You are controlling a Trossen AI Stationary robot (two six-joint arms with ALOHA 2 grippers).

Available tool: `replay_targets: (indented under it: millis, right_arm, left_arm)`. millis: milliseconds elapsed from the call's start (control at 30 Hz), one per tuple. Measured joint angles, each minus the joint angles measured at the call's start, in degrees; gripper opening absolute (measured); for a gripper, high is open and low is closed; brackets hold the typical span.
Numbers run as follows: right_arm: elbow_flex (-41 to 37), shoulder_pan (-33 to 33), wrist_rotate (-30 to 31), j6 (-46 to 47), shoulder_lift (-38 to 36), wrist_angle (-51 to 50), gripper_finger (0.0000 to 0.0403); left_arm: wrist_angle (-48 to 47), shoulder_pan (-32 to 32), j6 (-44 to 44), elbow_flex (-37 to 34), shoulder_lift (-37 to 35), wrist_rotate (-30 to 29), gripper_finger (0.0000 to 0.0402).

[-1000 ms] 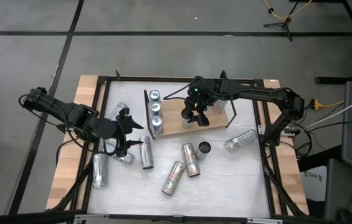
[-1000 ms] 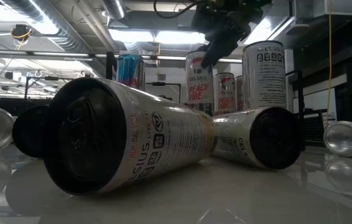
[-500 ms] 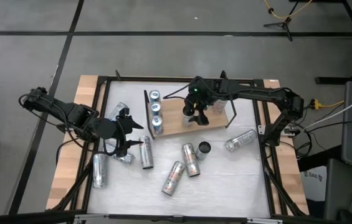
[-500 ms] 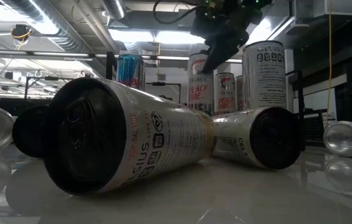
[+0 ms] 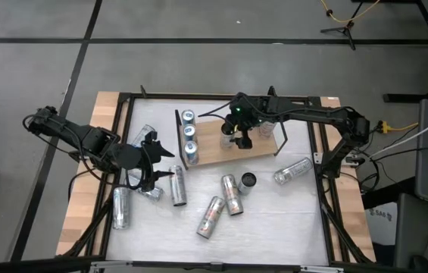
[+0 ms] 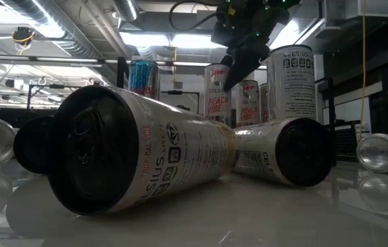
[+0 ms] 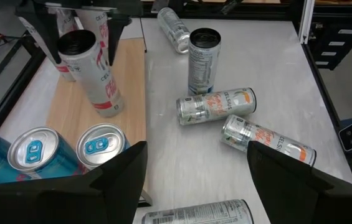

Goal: Place canned beverage on shelf
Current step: Put the white-pink soda can on the shelf with the other white-pink soda can

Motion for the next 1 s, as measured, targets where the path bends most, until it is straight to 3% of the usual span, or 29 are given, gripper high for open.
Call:
replay_targets:
  millis: [1000]
  right_arm:
    - [0.1,0.0,-0.7,4.6,-5.3,5.5,0.0381]
  left_arm:
    - [0.0,0.0,0.0,0.0,0.0,0.0,0.0267]
